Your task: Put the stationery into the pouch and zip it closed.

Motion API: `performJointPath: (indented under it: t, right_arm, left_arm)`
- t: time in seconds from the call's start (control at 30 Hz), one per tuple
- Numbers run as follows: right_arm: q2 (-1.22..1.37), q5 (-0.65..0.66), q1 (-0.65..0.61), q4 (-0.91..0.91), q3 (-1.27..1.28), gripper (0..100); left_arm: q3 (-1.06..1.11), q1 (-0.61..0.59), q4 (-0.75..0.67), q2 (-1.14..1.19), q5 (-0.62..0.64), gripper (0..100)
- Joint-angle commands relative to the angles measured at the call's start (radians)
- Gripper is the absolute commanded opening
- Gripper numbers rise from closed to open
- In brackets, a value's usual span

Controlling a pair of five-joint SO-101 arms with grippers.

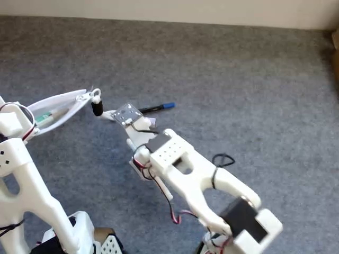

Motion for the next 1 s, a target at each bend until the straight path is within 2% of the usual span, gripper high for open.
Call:
performJointPath:
  t: [0.0,0.13,0.3,0.6,0.97]
  right_arm:
    - [-0.143,0.012,-0.001,0.004,0.016,0.4]
    - [-0.214,0.012,-0.001,0.004,0.027,0.4]
    - [-0.297,0.012,-0.001,0.004,0.027,0.4]
    - [-0.432,0.012,-0.001,0.004,0.028,0.4]
    - [-0.576,0.011,-0.013,0.002,0.073,0.4]
  left_arm:
    - [-0.002,-0.012,-0.017,-0.031,0.011,1]
    - [-0.008,-0.001,-0.017,-0.031,0.008,1]
    - [-0.008,0.088,-0.015,-0.033,-0.017,1]
    - [-0.002,0.174,0.002,-0.033,-0.021,1]
    - [0.001,0.173,-0.002,-0.025,-0.021,1]
